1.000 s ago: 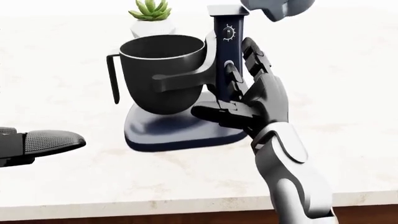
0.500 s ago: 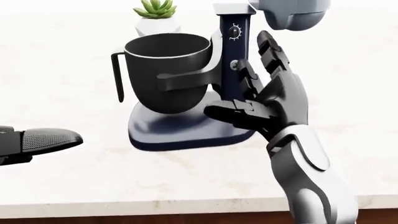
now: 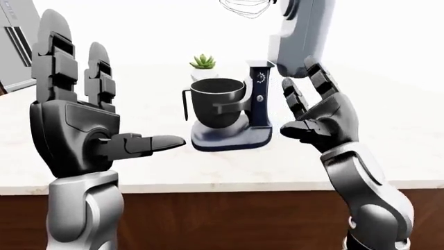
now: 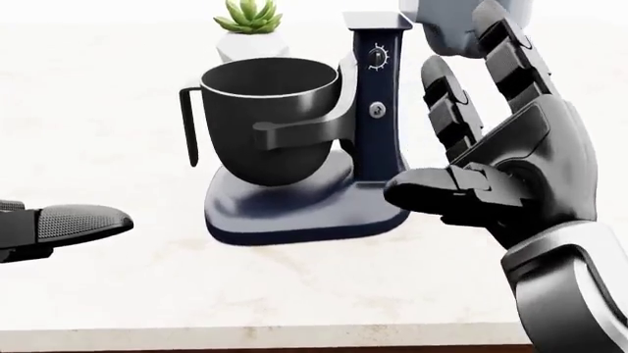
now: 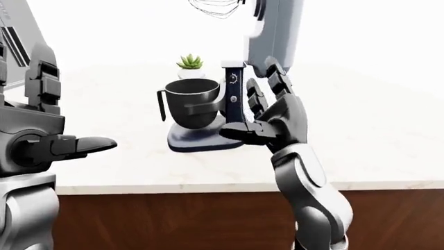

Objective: Open the stand mixer head.

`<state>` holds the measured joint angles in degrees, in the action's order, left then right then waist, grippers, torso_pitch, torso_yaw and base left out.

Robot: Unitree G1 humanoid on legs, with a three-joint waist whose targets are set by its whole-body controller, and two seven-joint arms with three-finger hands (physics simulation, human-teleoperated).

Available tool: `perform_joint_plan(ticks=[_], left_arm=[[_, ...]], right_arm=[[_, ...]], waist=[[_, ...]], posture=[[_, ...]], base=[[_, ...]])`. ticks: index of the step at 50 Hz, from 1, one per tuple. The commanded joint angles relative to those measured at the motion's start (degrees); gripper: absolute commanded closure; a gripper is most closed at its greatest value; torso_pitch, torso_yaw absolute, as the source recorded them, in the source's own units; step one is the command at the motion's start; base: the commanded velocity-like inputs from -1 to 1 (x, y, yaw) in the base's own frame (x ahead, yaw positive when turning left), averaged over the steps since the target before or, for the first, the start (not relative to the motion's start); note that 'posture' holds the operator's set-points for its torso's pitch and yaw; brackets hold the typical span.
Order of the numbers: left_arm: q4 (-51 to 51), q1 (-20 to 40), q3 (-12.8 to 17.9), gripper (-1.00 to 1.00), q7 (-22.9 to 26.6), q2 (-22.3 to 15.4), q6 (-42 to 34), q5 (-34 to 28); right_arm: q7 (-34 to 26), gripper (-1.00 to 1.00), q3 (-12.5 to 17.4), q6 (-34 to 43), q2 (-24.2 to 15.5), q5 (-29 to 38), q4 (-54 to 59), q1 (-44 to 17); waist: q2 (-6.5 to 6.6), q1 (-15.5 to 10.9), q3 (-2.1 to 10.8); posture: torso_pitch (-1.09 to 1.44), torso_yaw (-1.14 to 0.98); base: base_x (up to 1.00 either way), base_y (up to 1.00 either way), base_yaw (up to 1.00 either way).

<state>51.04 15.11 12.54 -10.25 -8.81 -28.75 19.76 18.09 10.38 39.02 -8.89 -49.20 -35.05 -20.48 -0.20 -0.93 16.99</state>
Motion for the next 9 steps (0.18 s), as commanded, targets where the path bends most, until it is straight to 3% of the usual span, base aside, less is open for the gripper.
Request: perform_joint_plan(ticks=[1,9], left_arm=[[0.9,1.4,0.2,-0.99,0.1,-0.3,0.9,0.0],[1.0,1.2,0.0,-1.00,0.1,-0.2,1.1,-0.2]], right_arm=[[0.3,-1.00,0.3,-1.4,-0.5,-1.3,-1.4,-1.6],[0.1,-1.00,0.6,-2.3,-1.4,-1.6,-0.6,-1.4]], waist=[[0.01,0.0,0.11],[-0.07,0.2,0.08]], posture=[[-0.41,0.00],[-0.41,0.00]], base=[[0.00,0.00,0.00],[0.00,0.00,0.00]])
